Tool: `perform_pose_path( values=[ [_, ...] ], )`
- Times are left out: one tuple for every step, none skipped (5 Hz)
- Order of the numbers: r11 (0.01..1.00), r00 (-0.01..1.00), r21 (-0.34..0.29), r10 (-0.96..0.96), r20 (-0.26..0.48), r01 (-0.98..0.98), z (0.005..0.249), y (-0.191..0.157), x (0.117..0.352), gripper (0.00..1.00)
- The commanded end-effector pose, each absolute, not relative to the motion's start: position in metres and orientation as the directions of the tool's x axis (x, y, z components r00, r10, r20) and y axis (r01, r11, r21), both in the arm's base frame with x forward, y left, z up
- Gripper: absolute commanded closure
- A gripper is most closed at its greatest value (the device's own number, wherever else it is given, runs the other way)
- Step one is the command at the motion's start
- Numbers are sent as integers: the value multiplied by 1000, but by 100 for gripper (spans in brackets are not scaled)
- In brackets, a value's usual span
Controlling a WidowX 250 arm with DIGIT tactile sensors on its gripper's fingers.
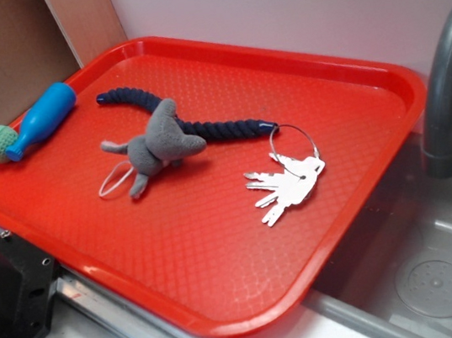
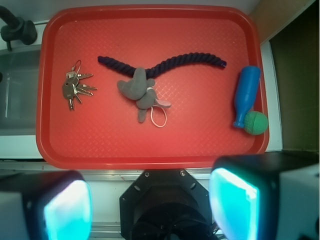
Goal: Grab the silver keys.
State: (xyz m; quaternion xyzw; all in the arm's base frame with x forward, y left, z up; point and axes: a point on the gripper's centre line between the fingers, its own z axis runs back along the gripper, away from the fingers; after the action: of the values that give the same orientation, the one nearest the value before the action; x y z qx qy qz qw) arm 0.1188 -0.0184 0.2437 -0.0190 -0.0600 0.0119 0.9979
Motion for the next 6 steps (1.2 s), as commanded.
perform_pose_path(
  values=[
    [999,993,-39,26,119,-22,244,-18,119,0],
    [942,956,-266,252,150,-207,204,-68,157,0],
    [900,932,-319,346,107,-297,183,-99,181,0],
    [889,953,-414,273,132,-197,174,-119,203,0],
    [889,953,-414,273,132,-197,174,-119,203,0],
    [889,953,-414,273,132,-197,174,-119,203,0]
  ],
)
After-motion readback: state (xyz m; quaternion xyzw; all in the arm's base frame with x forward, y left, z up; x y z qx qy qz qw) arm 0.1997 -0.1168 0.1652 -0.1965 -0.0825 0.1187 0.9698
